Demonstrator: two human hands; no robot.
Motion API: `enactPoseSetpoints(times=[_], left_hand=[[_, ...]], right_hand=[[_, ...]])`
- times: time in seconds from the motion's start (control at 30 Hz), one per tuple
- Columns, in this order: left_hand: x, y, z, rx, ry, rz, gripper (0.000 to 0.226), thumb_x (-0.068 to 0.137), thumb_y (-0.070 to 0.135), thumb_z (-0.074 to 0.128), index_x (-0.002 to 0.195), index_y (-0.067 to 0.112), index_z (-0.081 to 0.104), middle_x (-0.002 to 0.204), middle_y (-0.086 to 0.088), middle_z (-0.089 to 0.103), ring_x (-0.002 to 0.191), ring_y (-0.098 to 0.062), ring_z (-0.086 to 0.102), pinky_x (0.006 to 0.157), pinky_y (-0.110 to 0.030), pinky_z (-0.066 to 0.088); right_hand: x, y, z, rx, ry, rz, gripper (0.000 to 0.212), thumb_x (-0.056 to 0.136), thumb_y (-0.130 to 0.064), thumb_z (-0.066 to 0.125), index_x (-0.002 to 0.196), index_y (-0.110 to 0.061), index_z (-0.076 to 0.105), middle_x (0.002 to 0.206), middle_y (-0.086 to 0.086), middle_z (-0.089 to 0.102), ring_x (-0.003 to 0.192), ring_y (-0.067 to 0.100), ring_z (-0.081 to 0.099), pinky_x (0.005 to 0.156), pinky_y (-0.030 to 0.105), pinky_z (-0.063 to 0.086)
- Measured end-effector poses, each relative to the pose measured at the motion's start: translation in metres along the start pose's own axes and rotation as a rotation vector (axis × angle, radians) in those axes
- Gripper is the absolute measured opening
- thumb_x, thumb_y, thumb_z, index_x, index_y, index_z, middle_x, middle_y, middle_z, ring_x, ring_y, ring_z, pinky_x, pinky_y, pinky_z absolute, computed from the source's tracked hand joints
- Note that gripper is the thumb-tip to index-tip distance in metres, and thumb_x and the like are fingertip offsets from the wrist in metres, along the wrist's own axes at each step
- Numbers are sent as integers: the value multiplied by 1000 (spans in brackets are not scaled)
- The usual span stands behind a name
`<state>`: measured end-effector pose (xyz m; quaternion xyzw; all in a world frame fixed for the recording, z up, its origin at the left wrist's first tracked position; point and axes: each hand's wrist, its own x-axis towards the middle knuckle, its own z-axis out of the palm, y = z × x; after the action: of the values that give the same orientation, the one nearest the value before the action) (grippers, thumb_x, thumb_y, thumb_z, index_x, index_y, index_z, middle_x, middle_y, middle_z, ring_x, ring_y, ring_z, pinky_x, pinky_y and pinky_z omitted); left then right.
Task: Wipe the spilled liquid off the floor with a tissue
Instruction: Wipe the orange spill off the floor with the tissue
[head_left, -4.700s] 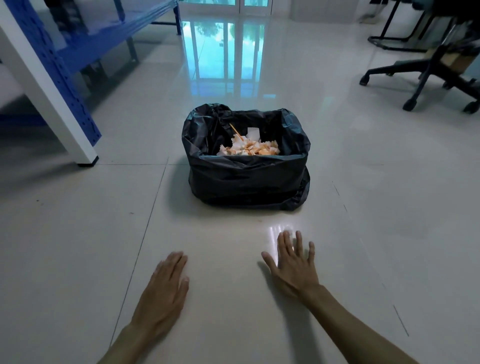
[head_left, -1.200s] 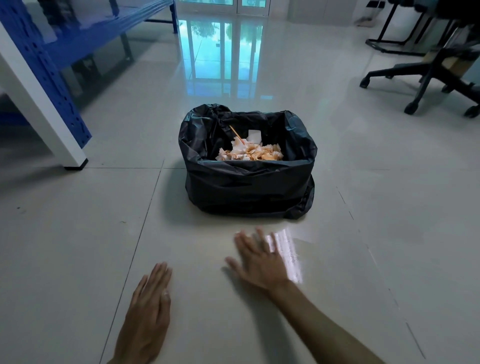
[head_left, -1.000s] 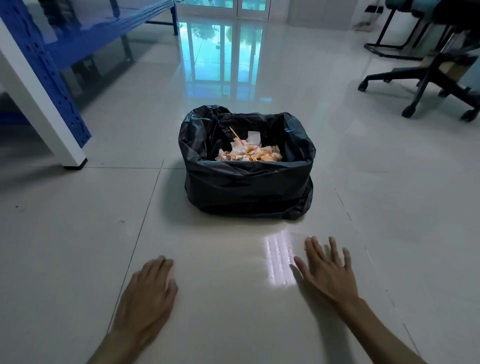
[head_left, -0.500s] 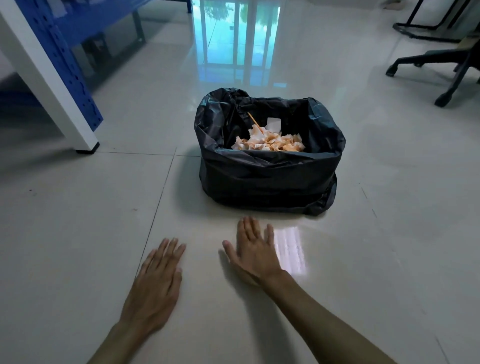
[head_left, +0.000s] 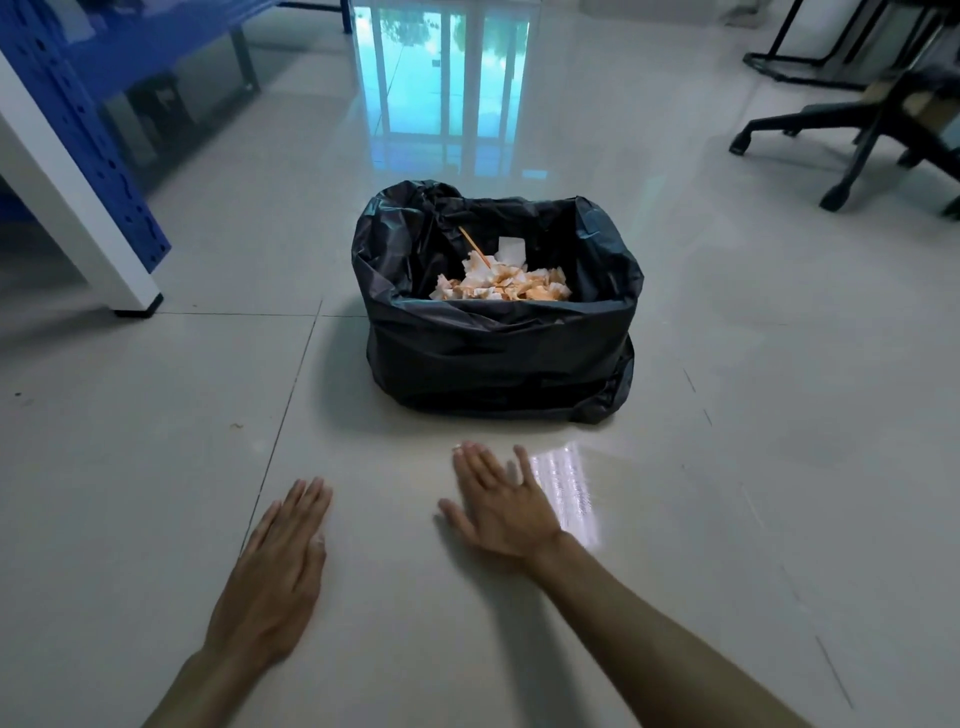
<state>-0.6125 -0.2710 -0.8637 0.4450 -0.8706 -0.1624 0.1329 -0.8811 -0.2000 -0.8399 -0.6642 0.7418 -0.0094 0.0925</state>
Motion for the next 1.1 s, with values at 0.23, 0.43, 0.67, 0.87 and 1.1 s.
enactPoseSetpoints(times=[0.23,0.43,0.67,0.87,1.1], left_hand=[[-3,1,2,47,-24,-6,60,97,42,4,154,23,12,163,10,11,148,3,-2,121,-23,-2],[-25,10,8,34,-38,-53,63,96,42,2,154,19,7,164,7,5,149,0,-4,122,-29,-1],[-60,13,9,-39,-33,-49,65,96,48,-2,154,20,10,163,8,6,149,2,-2,121,-27,-3],[-80,9,4,-101,9,-27,60,99,41,8,152,17,19,161,8,17,148,1,9,120,-21,1],[-80,10,6,-31,13,-47,65,96,45,7,153,17,23,161,6,20,148,3,7,119,-16,-2]], right_hand=[[-99,132,-23,14,-73,522,73,100,-58,11,157,-15,-2,164,-2,-6,148,7,-7,116,54,-9],[-114,104,-5,136,29,641,79,99,-56,12,154,-2,-4,163,14,-3,150,23,-7,118,48,-10],[-45,-5,6,161,-8,323,78,99,-49,16,151,9,10,158,27,14,149,35,6,116,48,-11],[-41,-134,23,57,-122,-202,67,91,-42,21,137,-8,56,136,10,60,131,25,50,110,53,32],[-71,-65,15,-46,-102,-304,63,97,-48,24,147,-14,42,148,4,48,137,17,42,114,59,15]])
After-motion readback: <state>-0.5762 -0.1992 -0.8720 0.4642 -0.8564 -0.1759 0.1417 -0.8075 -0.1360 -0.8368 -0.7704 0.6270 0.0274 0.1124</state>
